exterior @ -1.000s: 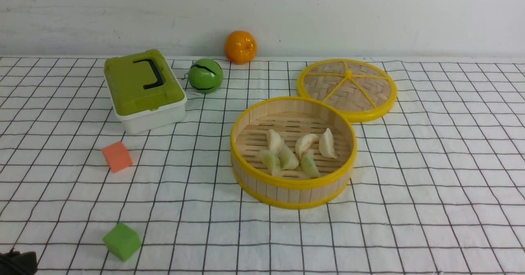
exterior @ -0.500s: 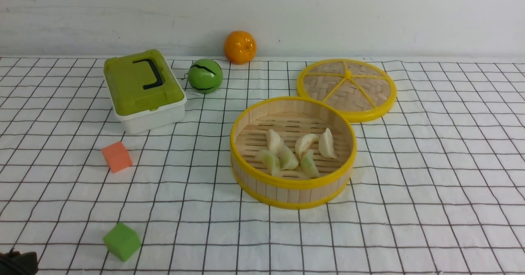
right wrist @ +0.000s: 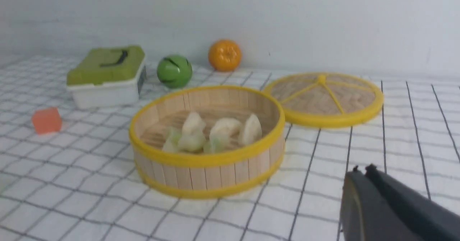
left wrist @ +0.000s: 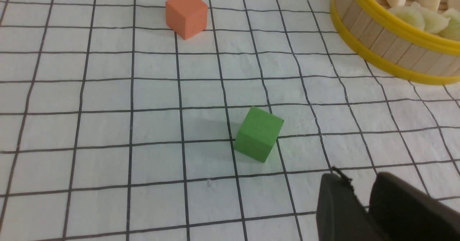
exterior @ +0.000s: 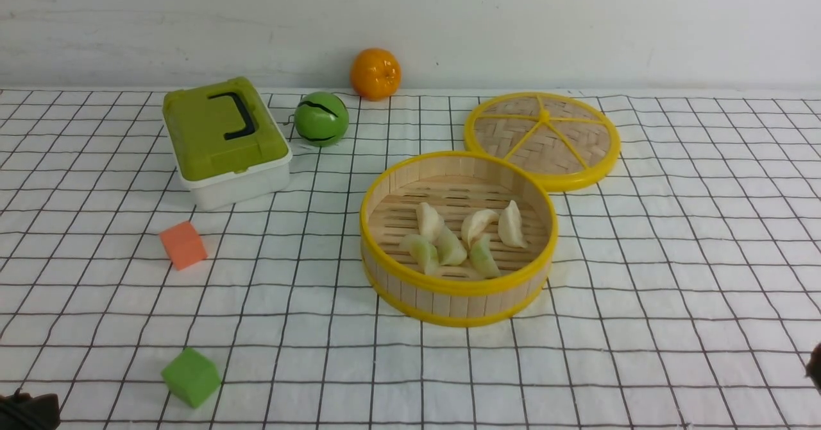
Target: Put the dumplings into the steamer on the table with the white tablecloth.
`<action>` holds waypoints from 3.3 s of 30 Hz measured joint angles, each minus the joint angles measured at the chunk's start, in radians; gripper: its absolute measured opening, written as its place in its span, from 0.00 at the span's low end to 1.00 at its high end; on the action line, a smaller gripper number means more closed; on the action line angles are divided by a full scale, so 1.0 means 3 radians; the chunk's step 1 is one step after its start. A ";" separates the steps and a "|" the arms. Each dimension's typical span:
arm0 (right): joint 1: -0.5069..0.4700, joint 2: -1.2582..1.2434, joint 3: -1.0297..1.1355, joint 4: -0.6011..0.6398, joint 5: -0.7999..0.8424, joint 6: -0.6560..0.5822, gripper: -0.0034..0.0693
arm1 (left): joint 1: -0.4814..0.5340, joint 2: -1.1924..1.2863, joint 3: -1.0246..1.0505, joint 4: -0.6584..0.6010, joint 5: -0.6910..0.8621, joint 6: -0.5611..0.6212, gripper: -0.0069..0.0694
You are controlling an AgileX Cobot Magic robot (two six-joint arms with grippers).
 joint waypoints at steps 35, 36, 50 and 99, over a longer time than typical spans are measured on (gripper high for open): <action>-0.1030 -0.1016 0.0312 0.2881 0.1554 -0.2519 0.05 | 0.0000 -0.0003 0.0000 0.0000 0.0069 0.0000 0.32; -0.1030 -0.1016 0.0312 0.2881 0.1554 -0.2517 0.05 | 0.0000 -0.0003 0.0000 0.0000 0.0069 0.0000 0.32; -0.1030 -0.1016 0.0312 0.2881 0.1554 -0.2507 0.07 | 0.0000 -0.0003 0.0000 0.0000 0.0078 0.0000 0.33; -0.1030 -0.1016 0.0310 0.2881 0.1565 -0.2507 0.16 | 0.1129 -0.1346 0.1355 -0.1084 -0.0682 0.1314 0.07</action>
